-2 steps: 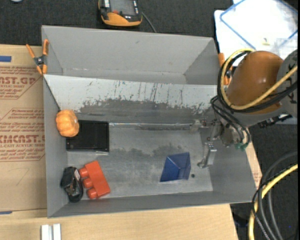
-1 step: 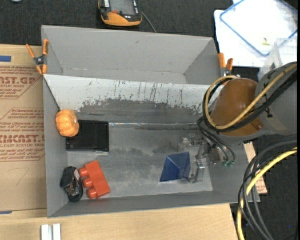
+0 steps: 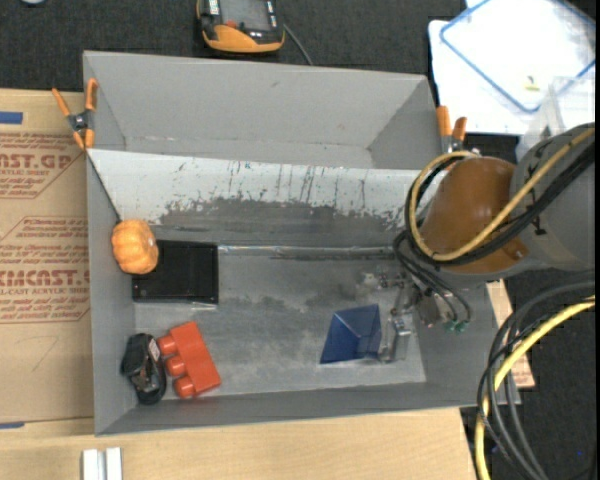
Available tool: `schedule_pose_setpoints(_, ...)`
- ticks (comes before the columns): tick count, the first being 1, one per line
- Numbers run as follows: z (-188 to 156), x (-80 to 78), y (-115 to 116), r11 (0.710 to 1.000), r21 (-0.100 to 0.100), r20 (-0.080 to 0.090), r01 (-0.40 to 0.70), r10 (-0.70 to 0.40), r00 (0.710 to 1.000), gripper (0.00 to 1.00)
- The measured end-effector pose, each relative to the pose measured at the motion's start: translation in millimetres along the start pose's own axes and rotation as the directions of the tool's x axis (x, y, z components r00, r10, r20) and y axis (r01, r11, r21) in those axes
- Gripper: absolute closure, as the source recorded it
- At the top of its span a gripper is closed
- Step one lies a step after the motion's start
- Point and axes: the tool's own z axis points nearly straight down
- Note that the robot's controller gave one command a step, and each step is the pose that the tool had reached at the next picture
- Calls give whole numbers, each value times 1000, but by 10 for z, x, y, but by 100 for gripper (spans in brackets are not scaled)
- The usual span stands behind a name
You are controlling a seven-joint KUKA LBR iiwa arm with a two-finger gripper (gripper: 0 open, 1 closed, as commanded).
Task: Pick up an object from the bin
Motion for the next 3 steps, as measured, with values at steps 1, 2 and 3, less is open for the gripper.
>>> schedule_pose_setpoints(1,161,197,317,1000,-5,-12,7,-7,1000,0)
schedule_pose_setpoints(2,161,197,312,1000,-4,-12,7,-7,1000,100)
schedule_pose_setpoints(3,161,197,312,1000,-4,-12,6,-6,1000,100)
